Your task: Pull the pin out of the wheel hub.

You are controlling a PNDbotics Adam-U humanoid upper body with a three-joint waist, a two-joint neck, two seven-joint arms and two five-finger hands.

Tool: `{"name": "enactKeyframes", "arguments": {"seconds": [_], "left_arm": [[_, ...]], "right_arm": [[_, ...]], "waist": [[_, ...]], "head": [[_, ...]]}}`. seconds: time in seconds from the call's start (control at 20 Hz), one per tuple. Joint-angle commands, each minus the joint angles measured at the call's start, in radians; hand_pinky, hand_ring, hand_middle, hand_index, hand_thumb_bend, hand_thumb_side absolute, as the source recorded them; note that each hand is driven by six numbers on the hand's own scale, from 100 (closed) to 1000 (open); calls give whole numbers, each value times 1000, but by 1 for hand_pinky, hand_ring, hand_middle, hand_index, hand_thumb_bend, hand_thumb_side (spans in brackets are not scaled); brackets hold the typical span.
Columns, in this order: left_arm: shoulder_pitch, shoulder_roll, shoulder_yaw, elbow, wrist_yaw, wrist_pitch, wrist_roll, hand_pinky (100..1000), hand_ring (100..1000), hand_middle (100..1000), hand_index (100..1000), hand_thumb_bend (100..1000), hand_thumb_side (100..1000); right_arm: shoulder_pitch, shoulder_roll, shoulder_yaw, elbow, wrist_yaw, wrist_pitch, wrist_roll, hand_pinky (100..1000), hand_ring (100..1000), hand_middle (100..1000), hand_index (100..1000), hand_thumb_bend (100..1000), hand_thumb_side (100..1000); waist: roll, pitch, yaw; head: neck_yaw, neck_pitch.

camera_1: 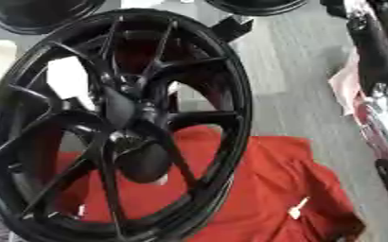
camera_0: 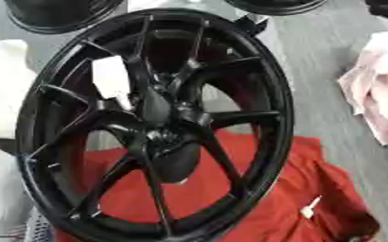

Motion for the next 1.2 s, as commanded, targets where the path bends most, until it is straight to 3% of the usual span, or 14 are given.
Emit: {"name": "enactKeyframes", "arguments": {"seconds": [0.05, 0.4, 0.7, 0.85, 1.2], "left_arm": [[-8, 23, 22, -4, 4, 0, 5, 799, 736, 664, 839, 100, 654], [-1, 21, 23, -1, 3, 1, 9, 799, 734, 662, 839, 100, 663], [-2, 22, 8, -13, 0, -6, -17, 802, 739, 670, 845, 100, 669], [-8, 27, -15, -41, -7, -24, -70, 803, 747, 685, 851, 100, 655], [-39, 42, -101, -120, -30, -64, -300, 808, 767, 716, 851, 100, 635]], "right_arm": [[-9, -16, -10, -18, -2, -4, -3, 779, 711, 617, 634, 100, 689], [-9, -14, -11, -18, -2, -5, -5, 779, 710, 617, 634, 100, 687], [-7, -14, -11, -18, -1, -5, -6, 779, 710, 617, 634, 100, 689], [-6, -14, -10, -18, -1, -4, -5, 779, 710, 617, 634, 100, 692], [-3, -16, -7, -18, -1, -1, -5, 779, 710, 616, 634, 100, 697]], "waist": [[-5, -26, 0], [-9, -24, 0], [-14, -22, 1], [-15, -22, 2], [-12, -21, 5]], "head": [[3, 9], [24, 27], [27, 23], [23, 19], [26, 16]]}}
